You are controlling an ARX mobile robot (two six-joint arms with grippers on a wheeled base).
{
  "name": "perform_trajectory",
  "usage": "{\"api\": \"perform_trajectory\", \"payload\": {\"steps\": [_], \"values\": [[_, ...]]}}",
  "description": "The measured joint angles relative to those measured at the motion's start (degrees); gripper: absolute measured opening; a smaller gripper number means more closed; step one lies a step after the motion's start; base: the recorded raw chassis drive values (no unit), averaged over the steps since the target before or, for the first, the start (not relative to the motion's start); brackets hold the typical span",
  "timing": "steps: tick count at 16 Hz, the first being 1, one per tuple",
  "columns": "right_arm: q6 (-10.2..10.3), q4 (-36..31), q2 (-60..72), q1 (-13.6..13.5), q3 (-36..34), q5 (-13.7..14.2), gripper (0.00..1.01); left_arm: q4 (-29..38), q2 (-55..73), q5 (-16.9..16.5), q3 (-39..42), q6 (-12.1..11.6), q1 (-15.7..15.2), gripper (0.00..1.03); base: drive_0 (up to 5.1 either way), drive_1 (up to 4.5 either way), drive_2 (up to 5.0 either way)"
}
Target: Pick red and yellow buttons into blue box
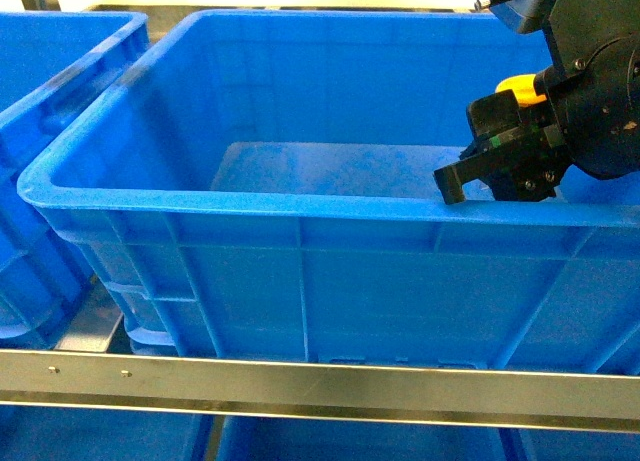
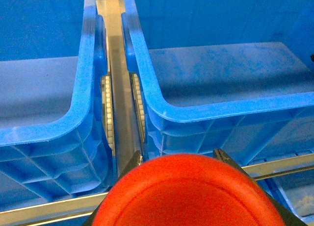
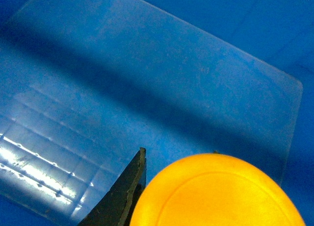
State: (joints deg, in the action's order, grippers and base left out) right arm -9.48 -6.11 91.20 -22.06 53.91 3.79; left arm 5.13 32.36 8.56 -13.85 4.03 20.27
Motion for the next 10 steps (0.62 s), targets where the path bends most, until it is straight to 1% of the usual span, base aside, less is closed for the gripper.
{"api": "perform_trajectory", "payload": {"steps": [1, 3, 5, 6, 7, 8, 10], "values": [[0.44, -0.81, -0.04, 0.09, 0.00, -0.04, 0.49, -0.02, 0.00, 0.00, 0.00, 0.00, 0.00, 0.34, 0.0, 0.00, 0.0], [0.59, -2.08, -0.96, 0.70, -0.09, -0.55, 0.82, 0.00, 0.00, 0.00, 0.00, 0.02, 0.00, 0.34, 0.0, 0.00, 0.0], [0.72, -3.39, -2.16, 1.20, -0.09, -0.96, 1.00, 0.00, 0.00, 0.00, 0.00, 0.02, 0.00, 0.34, 0.0, 0.00, 0.0], [0.87, -4.79, -3.43, 1.95, -0.48, -1.05, 0.97, 0.00, 0.00, 0.00, 0.00, 0.02, 0.00, 0.34, 0.0, 0.00, 0.0], [0.81, -7.63, -7.06, 4.15, -1.92, -0.94, 0.98, 0.00, 0.00, 0.00, 0.00, 0.02, 0.00, 0.34, 0.0, 0.00, 0.0], [0.85, -8.48, -10.10, 5.97, -3.21, -1.66, 0.98, -0.02, 0.00, 0.00, 0.00, 0.00, 0.00, 0.34, 0.0, 0.00, 0.0], [-0.04, -11.21, -16.83, 9.49, -6.97, -2.16, 0.98, 0.00, 0.00, 0.00, 0.00, 0.02, 0.00, 0.34, 0.0, 0.00, 0.0]]}}
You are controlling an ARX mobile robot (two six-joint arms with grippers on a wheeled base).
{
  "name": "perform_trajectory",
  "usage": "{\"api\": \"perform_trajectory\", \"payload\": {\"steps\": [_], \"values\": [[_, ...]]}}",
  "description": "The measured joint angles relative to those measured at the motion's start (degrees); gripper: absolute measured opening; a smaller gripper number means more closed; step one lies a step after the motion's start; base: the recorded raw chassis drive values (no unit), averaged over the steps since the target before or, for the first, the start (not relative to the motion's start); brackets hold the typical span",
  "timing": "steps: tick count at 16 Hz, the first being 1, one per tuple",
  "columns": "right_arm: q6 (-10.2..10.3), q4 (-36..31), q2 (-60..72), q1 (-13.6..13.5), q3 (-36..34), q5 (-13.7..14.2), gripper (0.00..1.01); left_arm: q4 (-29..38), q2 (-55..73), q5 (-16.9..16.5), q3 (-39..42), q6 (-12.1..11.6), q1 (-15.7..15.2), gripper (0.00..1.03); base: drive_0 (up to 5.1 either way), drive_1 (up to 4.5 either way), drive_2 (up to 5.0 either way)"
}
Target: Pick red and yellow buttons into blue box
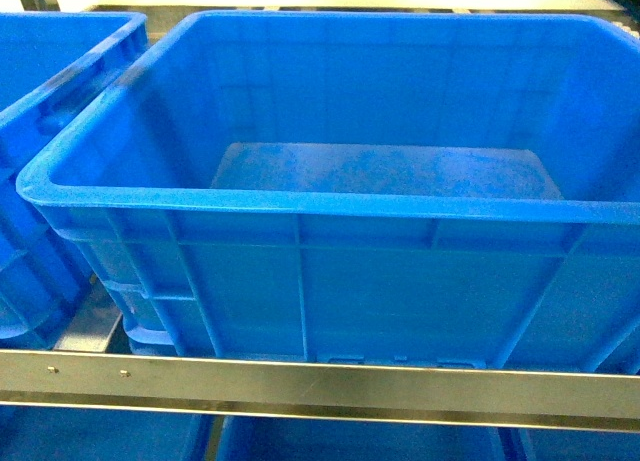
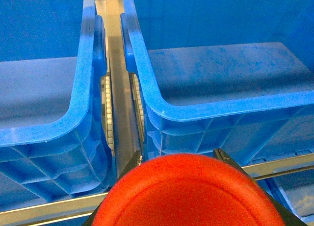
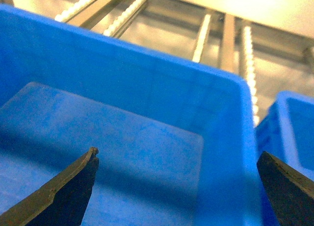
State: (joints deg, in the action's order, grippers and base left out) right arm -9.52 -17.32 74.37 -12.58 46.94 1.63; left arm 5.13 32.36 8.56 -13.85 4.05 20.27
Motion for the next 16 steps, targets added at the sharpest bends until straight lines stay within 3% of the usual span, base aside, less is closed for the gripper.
{"api": "perform_trajectory", "payload": {"steps": [3, 6, 7, 8, 10, 12, 16], "values": [[0.09, -6.75, -10.64, 5.49, -8.92, -2.27, 0.98, -0.02, 0.00, 0.00, 0.00, 0.00, 0.00, 0.34, 0.0, 0.00, 0.0], [3.93, -14.43, -23.39, 12.26, -19.96, -1.16, 0.98, 0.00, 0.00, 0.00, 0.00, -0.02, 0.00, 0.34, 0.0, 0.00, 0.0], [5.18, -14.21, -28.20, 13.00, -23.74, -0.74, 0.98, -0.02, 0.00, -0.02, 0.00, 0.00, 0.00, 0.34, 0.0, 0.00, 0.0], [7.04, -13.05, -33.48, 13.38, -27.04, 0.11, 0.98, -0.02, 0.00, 0.00, 0.00, -0.02, 0.00, 0.34, 0.0, 0.00, 0.0], [8.57, -10.43, -39.82, 12.85, -30.16, 1.92, 0.98, -0.02, 0.00, 0.00, 0.00, 0.00, 0.00, 0.34, 0.0, 0.00, 0.0], [8.63, -6.80, -46.45, 9.97, -34.21, 7.52, 0.98, -0.04, 0.00, 0.00, 0.00, -0.02, 0.00, 0.34, 0.0, 0.00, 0.0], [8.63, -6.86, -46.36, 9.97, -34.27, 8.07, 0.98, 2.29, 2.10, -1.53, -0.74, -0.09, -1.22, 0.34, 0.0, 0.00, 0.0]]}}
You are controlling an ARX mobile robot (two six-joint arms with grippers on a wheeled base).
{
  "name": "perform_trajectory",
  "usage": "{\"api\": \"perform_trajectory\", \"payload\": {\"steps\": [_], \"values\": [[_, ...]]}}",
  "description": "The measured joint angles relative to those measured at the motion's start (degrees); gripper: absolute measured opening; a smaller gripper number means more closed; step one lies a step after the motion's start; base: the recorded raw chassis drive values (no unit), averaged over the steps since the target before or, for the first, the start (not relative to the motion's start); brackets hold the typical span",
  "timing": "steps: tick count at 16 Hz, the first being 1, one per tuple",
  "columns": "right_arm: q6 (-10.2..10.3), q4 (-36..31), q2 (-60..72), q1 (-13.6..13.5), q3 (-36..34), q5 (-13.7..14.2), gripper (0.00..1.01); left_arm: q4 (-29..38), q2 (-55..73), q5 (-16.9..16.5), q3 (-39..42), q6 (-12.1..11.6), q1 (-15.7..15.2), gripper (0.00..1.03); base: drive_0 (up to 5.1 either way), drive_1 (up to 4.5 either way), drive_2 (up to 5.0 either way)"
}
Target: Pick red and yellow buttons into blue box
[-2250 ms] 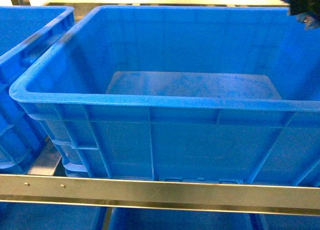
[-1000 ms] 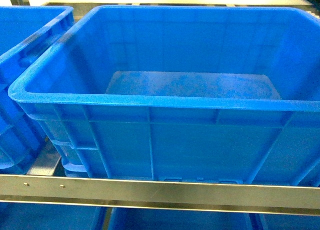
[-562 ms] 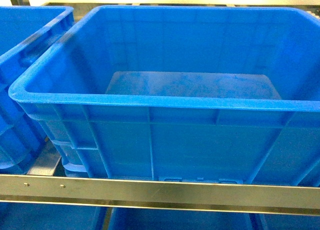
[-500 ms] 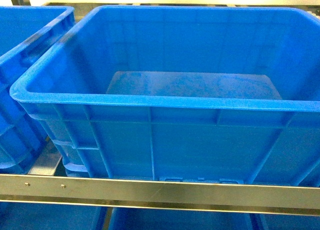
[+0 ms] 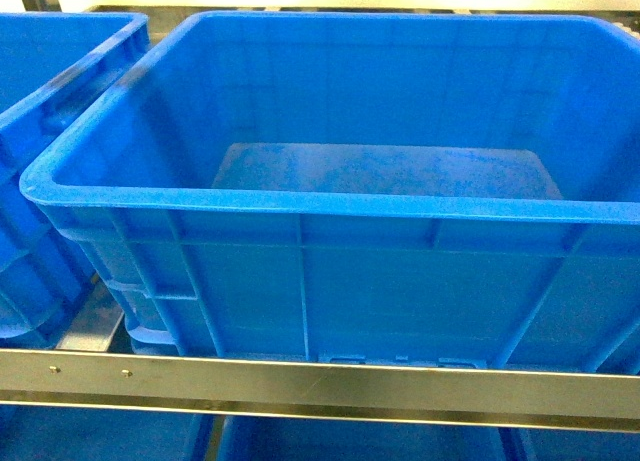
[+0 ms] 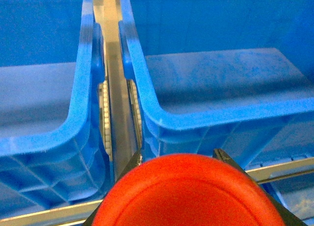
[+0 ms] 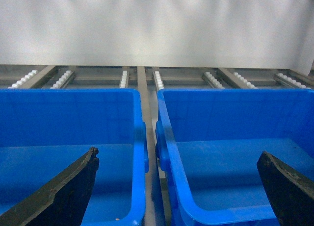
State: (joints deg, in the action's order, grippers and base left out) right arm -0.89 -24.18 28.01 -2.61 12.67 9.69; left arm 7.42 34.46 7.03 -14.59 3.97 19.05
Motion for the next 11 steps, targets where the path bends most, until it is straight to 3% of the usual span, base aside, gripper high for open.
{"api": "perform_trajectory", "payload": {"steps": [3, 7, 9, 11], "values": [[0.00, 0.00, 0.00, 0.00, 0.00, 0.02, 0.98, 0.92, 6.80, -2.99, -7.91, 0.26, -3.65, 0.34, 0.0, 0.00, 0.0], [0.00, 0.00, 0.00, 0.00, 0.00, 0.04, 0.98, 7.32, 15.72, -5.57, -15.34, 0.26, -3.72, 0.34, 0.0, 0.00, 0.0], [0.00, 0.00, 0.00, 0.00, 0.00, 0.04, 0.98, 11.21, 25.03, -4.02, -21.51, -2.27, -2.82, 0.34, 0.0, 0.00, 0.0], [0.00, 0.00, 0.00, 0.00, 0.00, 0.04, 0.98, 10.47, 33.62, -4.81, -28.65, -4.57, -2.21, 0.34, 0.0, 0.00, 0.0]]}}
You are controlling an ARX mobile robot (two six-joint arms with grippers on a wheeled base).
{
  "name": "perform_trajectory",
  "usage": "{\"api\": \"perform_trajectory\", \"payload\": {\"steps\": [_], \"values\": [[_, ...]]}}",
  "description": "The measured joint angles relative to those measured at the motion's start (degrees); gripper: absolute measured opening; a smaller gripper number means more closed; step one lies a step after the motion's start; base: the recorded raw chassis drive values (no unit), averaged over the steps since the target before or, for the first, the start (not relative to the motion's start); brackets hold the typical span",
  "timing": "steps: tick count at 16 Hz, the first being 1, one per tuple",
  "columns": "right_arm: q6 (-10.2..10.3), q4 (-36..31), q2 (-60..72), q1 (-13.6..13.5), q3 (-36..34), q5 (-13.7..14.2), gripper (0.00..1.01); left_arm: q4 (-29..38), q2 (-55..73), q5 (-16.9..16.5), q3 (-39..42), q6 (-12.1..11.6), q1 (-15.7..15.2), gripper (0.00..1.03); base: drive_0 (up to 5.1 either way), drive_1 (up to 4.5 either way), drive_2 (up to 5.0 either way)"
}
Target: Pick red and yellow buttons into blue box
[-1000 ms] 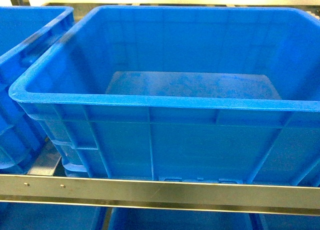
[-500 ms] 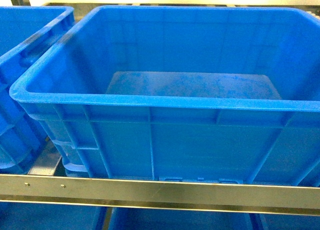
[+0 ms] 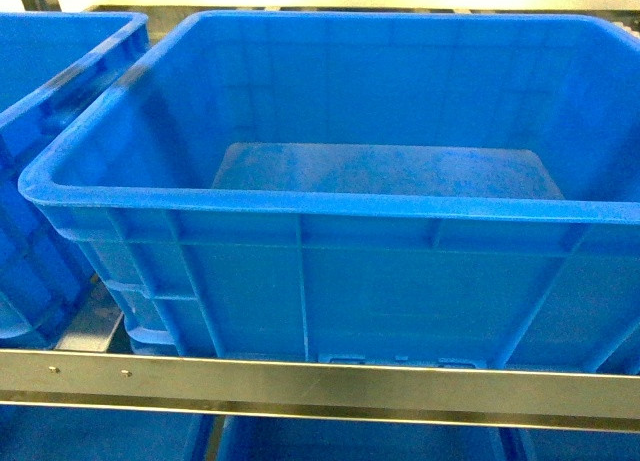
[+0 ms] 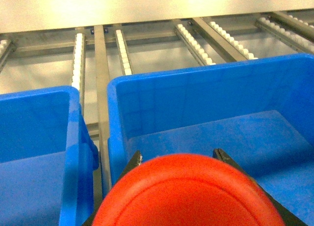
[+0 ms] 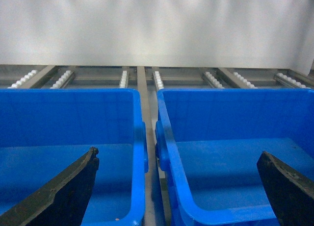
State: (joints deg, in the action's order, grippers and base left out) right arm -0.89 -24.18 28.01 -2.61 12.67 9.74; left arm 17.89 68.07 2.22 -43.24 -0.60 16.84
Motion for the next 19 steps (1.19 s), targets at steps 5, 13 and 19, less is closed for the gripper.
{"api": "perform_trajectory", "payload": {"steps": [5, 13, 19], "values": [[0.00, 0.00, 0.00, 0.00, 0.00, 0.02, 0.98, -12.26, 17.16, -5.46, -12.92, -2.45, 1.46, 0.34, 0.0, 0.00, 0.0], [0.00, 0.00, 0.00, 0.00, 0.00, 0.07, 0.98, -19.15, 25.94, -6.86, -21.94, -5.40, 4.87, 0.80, 0.0, 0.00, 0.0], [0.00, 0.00, 0.00, 0.00, 0.00, 0.07, 0.98, -3.19, 13.42, 2.32, -9.68, -1.36, 1.40, 0.98, 0.0, 0.00, 0.0]]}}
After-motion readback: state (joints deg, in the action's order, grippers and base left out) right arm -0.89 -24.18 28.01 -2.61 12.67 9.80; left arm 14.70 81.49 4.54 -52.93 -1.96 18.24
